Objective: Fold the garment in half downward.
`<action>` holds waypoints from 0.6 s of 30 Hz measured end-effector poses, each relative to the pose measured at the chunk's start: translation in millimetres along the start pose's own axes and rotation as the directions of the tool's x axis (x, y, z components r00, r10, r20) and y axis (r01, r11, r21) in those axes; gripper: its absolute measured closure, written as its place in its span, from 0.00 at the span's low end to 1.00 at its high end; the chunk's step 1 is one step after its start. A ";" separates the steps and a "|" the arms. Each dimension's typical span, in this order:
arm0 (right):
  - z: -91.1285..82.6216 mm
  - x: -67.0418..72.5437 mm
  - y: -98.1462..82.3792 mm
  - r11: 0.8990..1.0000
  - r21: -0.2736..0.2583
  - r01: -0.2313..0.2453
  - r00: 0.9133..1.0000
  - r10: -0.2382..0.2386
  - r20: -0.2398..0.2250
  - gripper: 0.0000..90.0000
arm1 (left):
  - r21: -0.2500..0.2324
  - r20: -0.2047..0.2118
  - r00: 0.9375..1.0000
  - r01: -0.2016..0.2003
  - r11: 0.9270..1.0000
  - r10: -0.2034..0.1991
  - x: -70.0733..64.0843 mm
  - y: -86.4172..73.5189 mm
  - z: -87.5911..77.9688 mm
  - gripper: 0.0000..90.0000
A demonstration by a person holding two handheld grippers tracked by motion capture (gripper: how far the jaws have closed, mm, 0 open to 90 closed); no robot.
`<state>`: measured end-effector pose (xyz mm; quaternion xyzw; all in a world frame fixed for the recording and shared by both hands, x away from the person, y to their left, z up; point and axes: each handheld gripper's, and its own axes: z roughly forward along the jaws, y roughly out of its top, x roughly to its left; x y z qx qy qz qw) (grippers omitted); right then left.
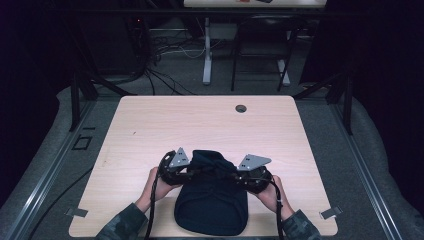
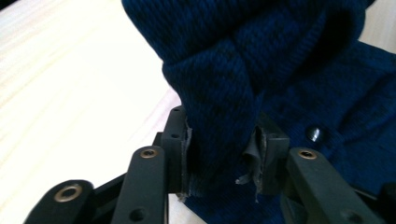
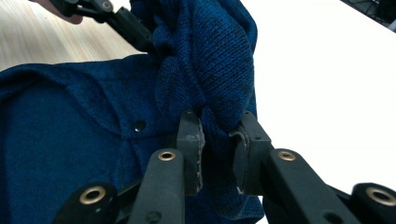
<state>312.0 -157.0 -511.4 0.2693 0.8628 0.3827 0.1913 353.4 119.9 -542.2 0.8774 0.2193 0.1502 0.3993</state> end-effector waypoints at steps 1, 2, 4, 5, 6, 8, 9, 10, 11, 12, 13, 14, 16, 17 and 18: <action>0.4 0.5 -0.8 1.000 0.002 0.000 1.000 0.000 -0.004 0.83 | 0.005 0.003 1.000 -0.004 1.000 0.004 -1.4 -0.8 -0.3 0.69; 0.7 1.0 -1.3 1.000 0.011 0.006 1.000 -0.006 -0.004 0.83 | 0.008 0.004 1.000 -0.005 1.000 0.005 -3.0 -1.7 -0.6 0.69; 2.3 1.4 -2.8 1.000 0.017 0.002 1.000 -0.002 0.001 0.84 | 0.022 -0.002 1.000 0.000 1.000 0.000 -7.9 -4.7 -0.2 0.75; 4.1 0.8 -3.7 1.000 0.020 -0.002 1.000 0.002 -0.004 0.84 | 0.032 -0.010 1.000 -0.002 0.999 0.002 -10.1 -6.1 0.4 0.77; 5.2 1.2 -4.5 1.000 0.018 -0.010 1.000 0.010 -0.005 0.84 | 0.045 -0.014 1.000 -0.001 0.999 0.002 -13.4 -8.6 1.8 0.78; 7.4 2.9 -4.7 1.000 0.030 -0.002 1.000 0.003 -0.015 0.84 | 0.059 -0.013 1.000 -0.001 0.998 0.002 -16.4 -11.8 2.8 0.79; 8.1 4.5 -4.2 1.000 0.031 -0.001 1.000 0.001 -0.017 0.84 | 0.062 -0.015 1.000 -0.001 0.998 0.002 -16.8 -12.6 2.9 0.79; 8.7 5.9 -3.3 0.999 0.042 0.002 1.000 -0.001 -0.025 0.83 | 0.062 -0.016 1.000 0.006 0.998 -0.005 -17.0 -13.6 2.7 0.79; 8.7 5.9 -3.3 0.999 0.042 0.002 1.000 -0.001 -0.025 0.83 | 0.062 -0.018 1.000 0.013 0.998 -0.011 -17.0 -14.4 2.7 0.79; 9.0 6.6 -2.9 0.999 0.050 0.009 1.000 -0.008 -0.028 0.82 | 0.061 -0.019 1.000 0.012 0.998 -0.011 -16.6 -15.1 2.7 0.79; 9.1 8.5 -3.1 0.998 0.060 0.002 1.000 0.000 -0.027 0.81 | 0.057 -0.024 1.000 0.021 0.998 -0.019 -16.7 -16.1 2.7 0.79; 8.2 10.5 -3.5 0.996 0.086 0.014 1.000 -0.012 -0.024 0.80 | 0.058 -0.019 1.000 0.026 0.998 -0.025 -16.4 -16.7 2.8 0.79; 7.2 14.3 -5.7 0.996 0.089 0.011 1.000 -0.008 -0.029 0.76 | 0.058 -0.018 1.000 0.026 0.998 -0.025 -16.0 -17.6 3.2 0.79; 6.3 15.1 -6.2 0.995 0.095 0.015 0.999 -0.012 -0.030 0.76 | 0.057 -0.016 0.999 0.028 0.998 -0.027 -16.0 -18.0 3.3 0.79; 5.7 15.8 -7.0 0.995 0.094 0.019 0.999 -0.016 -0.031 0.76 | 0.059 -0.015 1.000 0.027 0.998 -0.026 -15.9 -18.0 3.5 0.79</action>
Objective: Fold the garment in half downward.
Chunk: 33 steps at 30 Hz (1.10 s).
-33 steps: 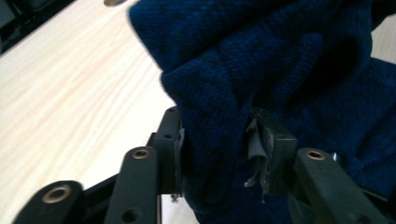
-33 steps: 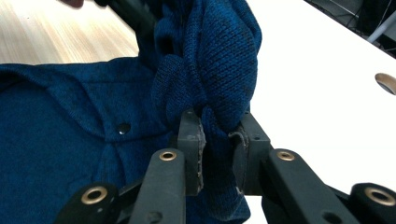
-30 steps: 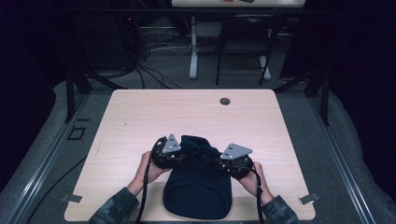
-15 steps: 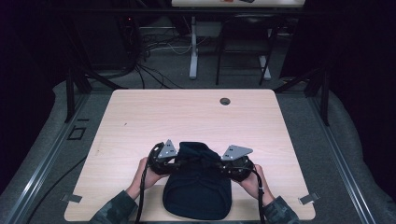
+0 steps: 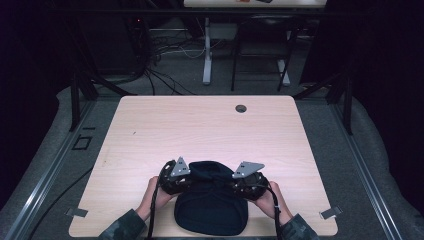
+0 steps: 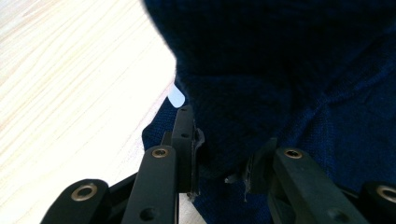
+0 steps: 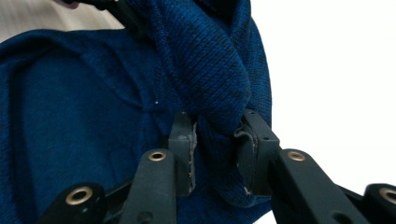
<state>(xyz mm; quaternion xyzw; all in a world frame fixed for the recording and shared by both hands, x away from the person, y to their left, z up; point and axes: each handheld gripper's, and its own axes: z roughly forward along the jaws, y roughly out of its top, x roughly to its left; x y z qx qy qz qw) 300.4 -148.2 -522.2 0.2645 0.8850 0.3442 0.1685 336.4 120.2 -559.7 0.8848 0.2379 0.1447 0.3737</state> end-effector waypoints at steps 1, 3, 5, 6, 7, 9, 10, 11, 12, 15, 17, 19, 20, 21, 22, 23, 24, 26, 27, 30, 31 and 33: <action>-0.6 0.3 -0.5 1.000 0.000 -0.005 1.000 0.005 0.003 0.75 | -0.002 0.000 1.000 -0.001 1.000 0.001 -0.1 0.0 0.1 0.79; -1.0 -0.1 -1.4 1.000 0.005 -0.007 1.000 0.007 -0.003 0.74 | -0.010 -0.002 1.000 -0.007 1.000 0.007 -0.3 0.0 -0.8 0.79; -0.5 -0.5 -3.0 1.000 0.012 -0.024 1.000 0.024 -0.014 0.68 | -0.024 -0.015 1.000 -0.017 1.000 0.016 0.1 -0.4 -2.5 0.80; 0.2 -0.6 -4.4 0.999 0.018 -0.035 0.999 0.035 -0.013 0.69 | -0.028 -0.010 1.000 -0.015 0.999 0.015 0.8 -0.9 -2.3 0.81; 1.3 -0.1 -6.8 0.999 0.016 -0.044 0.999 0.044 -0.013 0.72 | -0.030 -0.011 1.000 -0.014 0.999 0.013 1.7 -1.3 -2.2 0.82; 4.3 2.0 -10.4 0.999 0.027 -0.031 0.999 0.031 0.011 0.78 | -0.032 -0.001 1.000 -0.009 0.999 0.009 2.2 -1.8 -1.1 0.83; 5.6 2.1 -11.0 0.999 0.028 -0.030 0.999 0.029 0.027 0.80 | -0.034 -0.003 1.000 -0.013 0.999 0.013 1.9 -1.6 -0.4 0.83; 6.9 1.1 -11.0 0.999 0.028 -0.029 0.999 0.028 0.031 0.81 | -0.030 -0.002 1.000 -0.014 0.999 0.014 1.3 -1.0 0.1 0.83; 8.5 -0.2 -10.6 0.999 0.020 -0.030 0.999 0.029 0.042 0.82 | -0.030 -0.005 1.000 -0.015 0.999 0.015 0.7 -0.6 0.9 0.83; 13.9 -6.2 -9.3 0.999 0.019 -0.032 0.997 0.031 0.074 0.83 | -0.039 -0.020 1.000 -0.016 0.999 0.015 2.1 0.6 4.1 0.83; 18.0 -11.6 -7.6 0.999 0.019 -0.029 0.994 0.027 0.102 0.83 | -0.039 -0.021 1.000 -0.009 0.999 0.008 4.9 1.6 7.4 0.83; 22.3 -16.3 -4.9 1.000 0.003 -0.019 0.989 0.018 0.148 0.84 | -0.050 -0.032 0.999 -0.001 0.999 -0.001 7.5 2.5 11.7 0.83; 24.1 -19.6 -2.8 1.000 0.015 -0.011 0.987 0.009 0.158 0.84 | -0.047 -0.034 0.999 0.003 0.999 -0.004 8.6 3.4 14.0 0.83; 26.1 -22.4 -1.4 1.000 0.007 -0.012 0.985 0.010 0.174 0.84 | -0.050 -0.039 0.999 0.004 0.999 -0.006 9.5 4.3 15.7 0.83; 27.8 -25.3 -0.6 1.000 -0.004 -0.016 0.983 0.016 0.182 0.84 | -0.052 -0.042 0.999 0.006 0.999 -0.008 10.5 5.0 17.1 0.83; 29.3 -28.3 0.3 1.000 -0.003 -0.023 0.983 0.023 0.184 0.83 | -0.049 -0.040 0.999 0.009 0.999 -0.011 11.6 5.6 18.3 0.83; 30.8 -31.2 0.9 0.999 -0.011 -0.033 0.983 0.034 0.180 0.83 | -0.053 -0.043 0.999 0.013 0.999 -0.015 12.4 5.7 18.8 0.83; 30.6 -33.7 2.3 0.999 0.001 -0.041 0.987 0.040 0.156 0.80 | -0.052 -0.041 0.999 0.017 0.999 -0.019 13.3 5.3 18.9 0.83; 30.6 -33.7 2.3 0.999 0.001 -0.041 0.987 0.040 0.156 0.80 | -0.052 -0.040 0.999 0.019 0.998 -0.022 13.6 5.0 18.4 0.83; 25.1 -32.1 3.2 0.999 0.005 -0.035 0.990 0.034 0.137 0.78 | -0.053 -0.034 0.999 0.026 0.998 -0.027 14.5 4.3 17.1 0.83; 23.8 -30.9 3.3 0.999 0.000 -0.035 0.990 0.035 0.137 0.76 | -0.054 -0.034 0.999 0.028 0.998 -0.029 14.5 4.0 16.9 0.83; 21.0 -29.2 3.5 0.999 0.005 -0.037 0.991 0.036 0.129 0.74 | -0.053 -0.029 0.999 0.025 0.998 -0.027 14.9 3.4 16.0 0.83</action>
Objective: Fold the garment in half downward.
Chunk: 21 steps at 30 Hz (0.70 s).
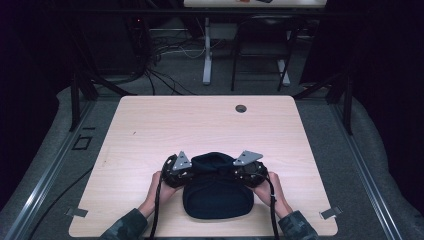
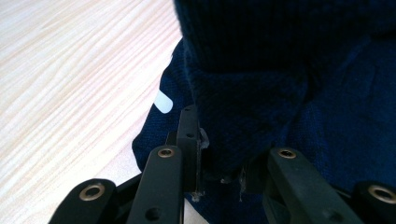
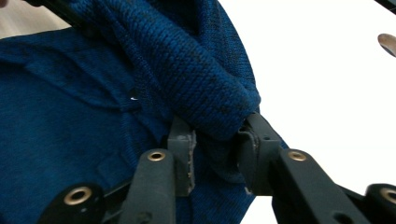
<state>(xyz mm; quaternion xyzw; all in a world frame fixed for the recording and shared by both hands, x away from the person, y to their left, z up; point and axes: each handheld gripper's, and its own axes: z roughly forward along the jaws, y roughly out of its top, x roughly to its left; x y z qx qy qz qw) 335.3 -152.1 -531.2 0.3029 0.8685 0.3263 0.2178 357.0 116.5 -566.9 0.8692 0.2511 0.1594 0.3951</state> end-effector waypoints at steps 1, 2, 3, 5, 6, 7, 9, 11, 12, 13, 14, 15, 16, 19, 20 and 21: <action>-1.0 0.6 -0.2 1.000 0.001 0.002 1.000 -0.002 0.002 0.69 | 0.003 0.003 1.000 -0.002 1.000 0.002 0.0 -0.3 -0.3 0.83; -1.9 1.2 -0.2 1.000 0.015 0.001 1.000 -0.001 -0.002 0.68 | -0.001 0.002 1.000 -0.004 1.000 0.004 -0.2 -0.9 -0.4 0.82; -2.4 2.1 -1.0 1.000 0.009 0.000 1.000 0.000 0.002 0.69 | -0.002 0.010 1.000 -0.006 1.000 0.006 -0.1 -1.6 -0.3 0.82; -4.9 3.5 -3.1 1.000 -0.003 0.012 1.000 -0.012 -0.003 0.73 | 0.001 0.011 1.000 -0.010 1.000 0.010 -0.6 -3.3 -0.1 0.81; -5.9 4.1 -4.2 1.000 -0.011 0.021 1.000 -0.021 -0.001 0.75 | 0.001 0.012 1.000 -0.012 1.000 0.012 -0.9 -3.9 0.0 0.81; -7.6 4.6 -5.3 1.000 -0.011 0.026 1.000 -0.026 0.003 0.76 | 0.004 0.014 1.000 -0.013 1.000 0.013 -1.3 -4.1 0.0 0.80; -10.5 4.4 -7.5 0.999 -0.016 0.040 0.999 -0.041 -0.009 0.78 | 0.006 0.019 1.000 -0.014 1.000 0.014 -1.8 -4.5 -0.4 0.80; -12.1 4.3 -9.7 0.999 -0.009 0.047 0.999 -0.047 -0.028 0.77 | 0.006 0.024 1.000 -0.014 1.000 0.014 -1.7 -4.7 -0.5 0.80; -12.5 4.1 -10.8 0.999 -0.009 0.046 0.998 -0.046 -0.036 0.77 | 0.007 0.028 1.000 -0.013 1.000 0.013 -1.6 -4.8 -0.7 0.79; -12.8 4.2 -11.9 0.999 -0.004 0.043 0.998 -0.043 -0.044 0.77 | 0.004 0.032 0.999 -0.008 1.000 0.008 -1.4 -5.0 -1.1 0.79; -13.5 5.0 -14.2 0.999 0.008 0.035 0.998 -0.034 -0.058 0.76 | 0.000 0.042 0.999 0.000 1.000 0.000 -0.9 -5.3 -1.6 0.76; -13.5 5.0 -14.2 0.999 0.008 0.035 0.998 -0.034 -0.058 0.76 | -0.004 0.055 0.998 0.005 1.000 -0.005 -0.5 -5.8 -2.3 0.76; -14.4 4.8 -15.1 0.999 0.018 0.031 0.997 -0.030 -0.067 0.75 | -0.003 0.069 0.998 0.010 1.000 -0.010 -0.1 -6.2 -3.8 0.74; -18.1 4.0 -16.9 0.999 0.027 0.026 0.997 -0.024 -0.078 0.75 | -0.004 0.092 0.996 0.023 1.000 -0.023 0.5 -6.9 -8.0 0.66; -19.6 3.6 -17.0 0.999 0.031 0.027 0.996 -0.024 -0.081 0.74 | -0.002 0.093 0.995 0.021 1.000 -0.021 0.6 -6.8 -9.9 0.64; -20.6 3.5 -17.3 0.999 0.023 0.022 0.996 -0.020 -0.081 0.74 | 0.000 0.097 0.995 0.021 1.000 -0.021 0.6 -6.8 -11.9 0.61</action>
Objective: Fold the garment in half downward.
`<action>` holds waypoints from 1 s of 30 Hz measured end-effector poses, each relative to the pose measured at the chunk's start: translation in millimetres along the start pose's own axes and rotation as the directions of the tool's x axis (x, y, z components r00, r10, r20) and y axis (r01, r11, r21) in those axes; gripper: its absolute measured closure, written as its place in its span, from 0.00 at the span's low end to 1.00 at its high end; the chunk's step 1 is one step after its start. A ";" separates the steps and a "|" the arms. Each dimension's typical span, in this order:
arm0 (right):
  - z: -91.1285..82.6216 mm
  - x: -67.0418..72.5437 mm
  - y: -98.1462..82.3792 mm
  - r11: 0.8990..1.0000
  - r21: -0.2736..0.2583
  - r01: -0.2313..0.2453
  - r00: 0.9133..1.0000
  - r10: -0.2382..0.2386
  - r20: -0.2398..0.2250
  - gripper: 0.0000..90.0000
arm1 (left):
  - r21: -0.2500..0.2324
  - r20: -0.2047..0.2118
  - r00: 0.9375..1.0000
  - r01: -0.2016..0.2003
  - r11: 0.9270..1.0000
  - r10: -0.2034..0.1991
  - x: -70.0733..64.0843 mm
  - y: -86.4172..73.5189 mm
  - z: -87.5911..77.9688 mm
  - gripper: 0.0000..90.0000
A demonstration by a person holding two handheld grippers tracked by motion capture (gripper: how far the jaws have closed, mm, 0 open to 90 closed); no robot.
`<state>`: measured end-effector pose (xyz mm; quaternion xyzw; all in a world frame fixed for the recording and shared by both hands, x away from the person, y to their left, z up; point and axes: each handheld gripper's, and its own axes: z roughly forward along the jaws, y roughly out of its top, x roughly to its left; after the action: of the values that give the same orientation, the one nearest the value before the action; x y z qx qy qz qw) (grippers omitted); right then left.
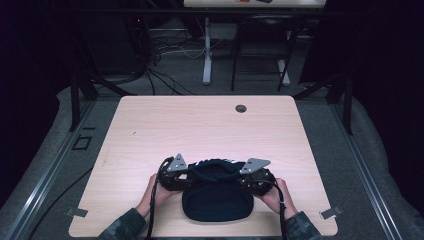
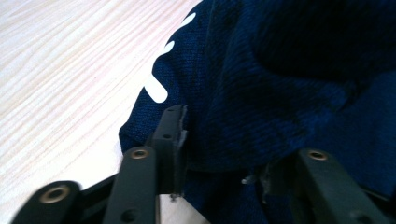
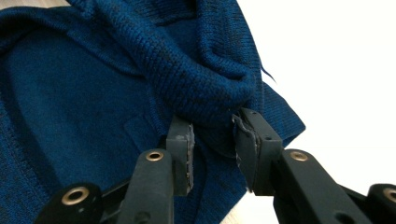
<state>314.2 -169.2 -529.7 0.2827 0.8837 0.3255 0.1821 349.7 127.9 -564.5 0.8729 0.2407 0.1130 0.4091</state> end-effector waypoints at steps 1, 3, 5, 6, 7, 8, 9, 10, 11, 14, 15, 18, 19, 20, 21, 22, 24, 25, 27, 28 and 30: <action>-1.4 0.0 -0.1 1.000 -0.001 -0.003 1.000 0.003 -0.002 0.75 | 0.003 0.012 1.000 0.003 1.000 -0.003 -0.2 -0.1 -2.2 0.60; -3.6 -0.2 -0.4 1.000 -0.001 -0.003 1.000 0.003 -0.002 0.75 | 0.000 0.015 1.000 0.002 1.000 -0.002 -0.3 -0.1 -6.6 0.56; -5.2 -0.9 -1.1 1.000 -0.001 -0.007 1.000 0.007 0.000 0.75 | -0.003 0.017 1.000 0.004 1.000 -0.003 0.4 0.6 -11.4 0.54; -5.2 -1.3 -1.5 1.000 -0.006 -0.010 1.000 0.010 -0.002 0.75 | -0.007 0.024 1.000 0.012 1.000 -0.012 1.2 1.0 -13.8 0.53; -5.6 -1.3 -1.9 1.000 -0.009 -0.010 1.000 0.010 0.002 0.76 | -0.013 0.023 1.000 0.016 1.000 -0.015 2.6 2.0 -17.6 0.52; -5.8 -1.3 -2.1 1.000 -0.010 -0.008 1.000 0.008 0.000 0.76 | -0.013 0.039 0.999 0.022 1.000 -0.021 3.8 2.7 -19.8 0.52; -6.3 -1.4 -2.0 1.000 -0.004 -0.004 1.000 0.004 -0.003 0.77 | -0.012 0.045 0.999 0.029 1.000 -0.029 5.2 3.4 -22.3 0.52; -6.6 -0.6 -2.2 1.000 -0.008 -0.003 1.000 0.003 0.004 0.77 | -0.013 0.033 0.999 0.039 0.999 -0.039 6.0 4.1 -24.2 0.52; -6.5 -0.2 -2.3 1.000 -0.006 -0.003 1.000 0.003 0.000 0.78 | -0.015 0.029 0.999 0.041 0.999 -0.041 6.8 4.6 -25.9 0.52; -7.2 1.3 -1.8 1.000 0.011 0.018 1.000 -0.018 -0.009 0.78 | -0.013 0.026 0.999 0.041 0.999 -0.040 8.5 4.6 -29.8 0.53; -8.4 1.0 -1.6 1.000 0.019 0.024 1.000 -0.024 -0.015 0.77 | -0.010 0.033 0.999 0.044 0.999 -0.043 9.3 4.6 -31.4 0.53; -12.0 -0.2 -2.7 0.999 0.023 0.026 0.999 -0.025 -0.022 0.78 | -0.027 0.028 0.998 0.057 0.998 -0.056 12.7 4.4 -40.1 0.53; -13.6 -0.4 -3.6 0.999 0.029 0.023 1.000 -0.022 -0.019 0.78 | -0.033 0.021 0.997 0.069 0.997 -0.069 14.4 4.4 -43.5 0.53; -14.5 -1.1 -4.5 0.999 0.025 0.022 1.000 -0.021 -0.021 0.77 | -0.043 0.015 0.996 0.088 0.995 -0.087 17.0 4.4 -48.2 0.54; -16.4 -1.8 -5.8 1.000 0.028 0.013 1.000 -0.012 -0.020 0.77 | -0.049 0.011 0.995 0.100 0.994 -0.100 18.8 4.2 -51.1 0.54; -17.3 -2.6 -6.5 1.000 0.028 0.012 1.000 -0.011 -0.013 0.77 | -0.057 -0.001 0.994 0.111 0.992 -0.111 21.2 4.1 -54.8 0.54; -19.3 -4.0 -8.5 1.000 0.030 -0.003 1.000 0.003 -0.004 0.75 | -0.081 -0.028 0.990 0.135 0.988 -0.138 26.0 3.2 -59.9 0.54; -20.5 -5.8 -9.6 1.000 0.029 -0.009 1.000 0.009 -0.001 0.75 | -0.086 -0.041 0.988 0.142 0.986 -0.146 27.5 2.8 -60.8 0.55; -22.3 -9.2 -10.9 0.999 0.019 -0.030 0.999 0.029 0.022 0.74 | -0.101 -0.061 0.983 0.166 0.981 -0.173 30.1 1.9 -59.2 0.54; -22.8 -11.0 -11.2 0.999 0.010 -0.039 0.999 0.039 0.030 0.74 | -0.105 -0.065 0.982 0.172 0.980 -0.179 30.6 2.1 -55.9 0.53; -23.3 -16.3 -11.1 0.996 -0.026 -0.082 0.996 0.083 0.045 0.72 | -0.101 -0.067 0.982 0.167 0.981 -0.174 30.1 4.9 -49.0 0.53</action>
<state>310.8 -197.3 -518.1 0.3242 0.8629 0.3369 0.1920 357.8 172.9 -529.4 0.8236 0.3244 0.1217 0.4489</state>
